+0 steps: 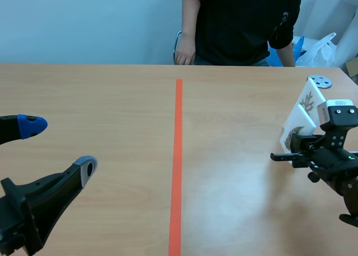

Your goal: Sort the leaf by its shape. The table is split by an orange tape line. A compound leaf with several leaflets goes to the left side, a simple leaf with one blade goes to the right side. Return to the home posture when a red brick is placed on the table.

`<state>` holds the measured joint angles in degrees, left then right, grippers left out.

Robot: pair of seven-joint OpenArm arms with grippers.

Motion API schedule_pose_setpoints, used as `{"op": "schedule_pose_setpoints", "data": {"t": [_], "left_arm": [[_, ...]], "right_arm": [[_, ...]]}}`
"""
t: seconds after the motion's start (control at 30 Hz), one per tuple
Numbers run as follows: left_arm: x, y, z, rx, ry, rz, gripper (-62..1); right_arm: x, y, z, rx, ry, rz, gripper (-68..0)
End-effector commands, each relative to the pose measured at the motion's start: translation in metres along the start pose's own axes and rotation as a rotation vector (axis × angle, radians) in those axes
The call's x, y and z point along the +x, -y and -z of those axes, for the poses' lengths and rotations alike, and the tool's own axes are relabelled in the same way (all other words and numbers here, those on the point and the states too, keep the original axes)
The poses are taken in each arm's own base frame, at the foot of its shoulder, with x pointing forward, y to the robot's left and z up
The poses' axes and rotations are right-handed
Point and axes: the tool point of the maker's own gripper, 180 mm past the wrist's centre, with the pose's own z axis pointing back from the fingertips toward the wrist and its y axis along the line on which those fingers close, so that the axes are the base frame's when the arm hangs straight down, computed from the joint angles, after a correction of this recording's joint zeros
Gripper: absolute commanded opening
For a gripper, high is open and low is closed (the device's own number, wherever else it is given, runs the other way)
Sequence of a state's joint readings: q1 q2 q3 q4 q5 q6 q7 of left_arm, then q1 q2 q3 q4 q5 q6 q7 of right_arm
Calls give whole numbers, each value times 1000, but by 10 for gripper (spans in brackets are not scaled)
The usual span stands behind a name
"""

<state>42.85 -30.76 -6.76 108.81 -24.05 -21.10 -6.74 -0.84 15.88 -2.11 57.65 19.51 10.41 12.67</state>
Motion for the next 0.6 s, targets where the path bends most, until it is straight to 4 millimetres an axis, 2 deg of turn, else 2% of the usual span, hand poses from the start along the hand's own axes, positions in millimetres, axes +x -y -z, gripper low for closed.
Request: {"op": "schedule_pose_setpoints", "data": {"t": [0.0,0.27,0.37,0.47,0.57], "left_arm": [[10,1,1,-1,39,-3,14],[10,1,1,-1,39,-3,14],[10,1,1,-1,39,-3,14],[10,1,1,-1,39,-3,14],[10,1,1,-1,41,-3,14]], "right_arm": [[12,5,3,-9,38,-10,-653],[9,8,2,-23,48,-17,-650],[8,9,1,-28,43,-29,-619],[6,9,0,-27,39,-31,-617],[6,9,0,-27,39,-31,-578]]}}
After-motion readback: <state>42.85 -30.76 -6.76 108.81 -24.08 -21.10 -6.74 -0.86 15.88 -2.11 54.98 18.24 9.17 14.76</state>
